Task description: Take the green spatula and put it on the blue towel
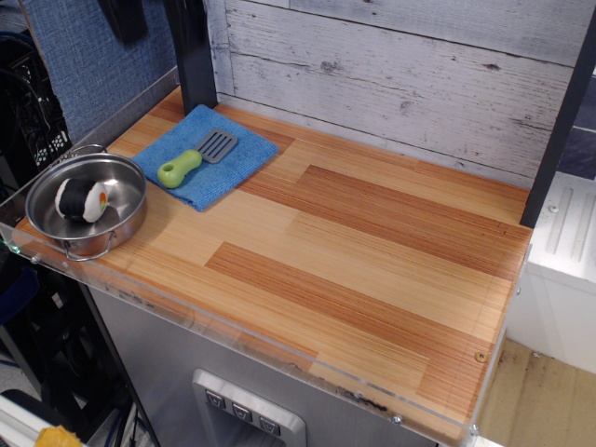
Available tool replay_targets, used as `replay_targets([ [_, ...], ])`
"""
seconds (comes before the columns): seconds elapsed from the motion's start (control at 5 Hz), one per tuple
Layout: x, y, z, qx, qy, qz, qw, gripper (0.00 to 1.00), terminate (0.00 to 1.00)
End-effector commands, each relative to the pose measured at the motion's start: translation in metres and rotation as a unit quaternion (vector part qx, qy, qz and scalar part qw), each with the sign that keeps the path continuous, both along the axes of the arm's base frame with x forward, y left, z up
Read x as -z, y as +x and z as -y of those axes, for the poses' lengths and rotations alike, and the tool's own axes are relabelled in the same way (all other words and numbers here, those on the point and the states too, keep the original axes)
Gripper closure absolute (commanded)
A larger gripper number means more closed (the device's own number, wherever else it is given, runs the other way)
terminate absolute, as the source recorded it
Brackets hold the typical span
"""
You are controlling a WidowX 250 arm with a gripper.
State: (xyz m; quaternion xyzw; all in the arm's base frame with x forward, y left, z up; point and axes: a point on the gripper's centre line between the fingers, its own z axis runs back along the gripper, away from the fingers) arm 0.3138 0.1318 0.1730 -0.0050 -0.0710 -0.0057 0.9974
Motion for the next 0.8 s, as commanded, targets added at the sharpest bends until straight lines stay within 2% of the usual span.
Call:
replay_targets([
  [0.0, -0.032, -0.02, 0.072, 0.045, 0.015, 0.018, 0.9987, 0.0, 0.0],
  [0.2, -0.01, -0.023, 0.098, 0.046, 0.021, -0.002, 0.9987, 0.0, 0.0],
  [0.4, -0.002, -0.025, 0.095, 0.028, 0.021, -0.01, 0.9993, 0.0, 0.0],
  [0.6, -0.004, -0.028, 0.081, -0.012, 0.021, -0.025, 0.9994, 0.0, 0.0],
])
